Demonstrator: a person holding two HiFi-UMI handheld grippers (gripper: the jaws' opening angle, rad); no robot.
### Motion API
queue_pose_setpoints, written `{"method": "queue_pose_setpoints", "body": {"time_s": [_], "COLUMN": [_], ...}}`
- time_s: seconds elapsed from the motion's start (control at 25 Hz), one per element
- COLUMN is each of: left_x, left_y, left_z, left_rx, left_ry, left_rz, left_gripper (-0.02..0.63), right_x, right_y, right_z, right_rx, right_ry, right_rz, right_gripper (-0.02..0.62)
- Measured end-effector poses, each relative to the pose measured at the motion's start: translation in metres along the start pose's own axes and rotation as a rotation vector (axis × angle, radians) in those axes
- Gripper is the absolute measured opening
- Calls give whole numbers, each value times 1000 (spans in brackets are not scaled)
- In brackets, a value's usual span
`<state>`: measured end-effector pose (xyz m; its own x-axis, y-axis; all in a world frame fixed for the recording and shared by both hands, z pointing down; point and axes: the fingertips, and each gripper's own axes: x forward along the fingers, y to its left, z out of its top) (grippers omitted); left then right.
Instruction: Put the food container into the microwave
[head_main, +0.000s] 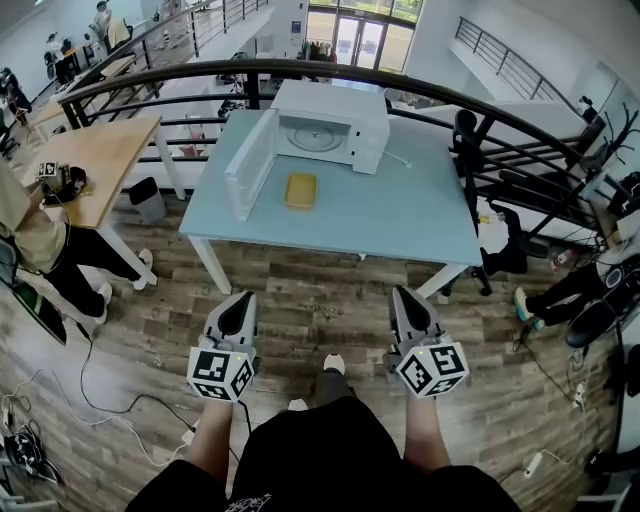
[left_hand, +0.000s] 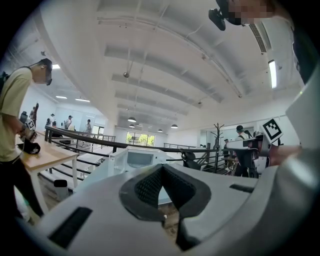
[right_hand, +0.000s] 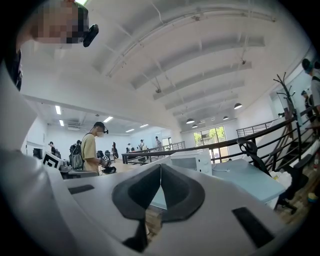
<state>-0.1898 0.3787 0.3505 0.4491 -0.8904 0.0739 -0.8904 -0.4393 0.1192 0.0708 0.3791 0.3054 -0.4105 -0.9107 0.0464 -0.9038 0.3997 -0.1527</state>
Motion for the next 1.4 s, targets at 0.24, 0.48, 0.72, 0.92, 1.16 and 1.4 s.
{"method": "queue_pose_setpoints", "body": {"time_s": [0.24,0.48,0.72,0.92,1.16,1.4], "left_x": [-2,7,29,68,128,181], "left_y": [9,6,10,17,28,42], "left_z": [-4,-5,-9,-12,-6,-3], "left_rx": [-18,4,31,24,25,15], "left_ry": [-8,-9,2,8,11,32], "left_rz": [8,-1,12,25,31,38], "left_gripper": [8,8,8,8,8,8], "right_x": [18,33,57,93,145,195], "right_y": [10,6,-9,-35,-75,-103], "right_z": [2,-2,-10,-11,-7,-9], "right_rx": [-27,-1,12,22,31,43], "right_ry": [11,8,13,11,19,54], "right_rz": [38,65,86,107,115,127], "right_gripper": [8,8,8,7,8,8]}}
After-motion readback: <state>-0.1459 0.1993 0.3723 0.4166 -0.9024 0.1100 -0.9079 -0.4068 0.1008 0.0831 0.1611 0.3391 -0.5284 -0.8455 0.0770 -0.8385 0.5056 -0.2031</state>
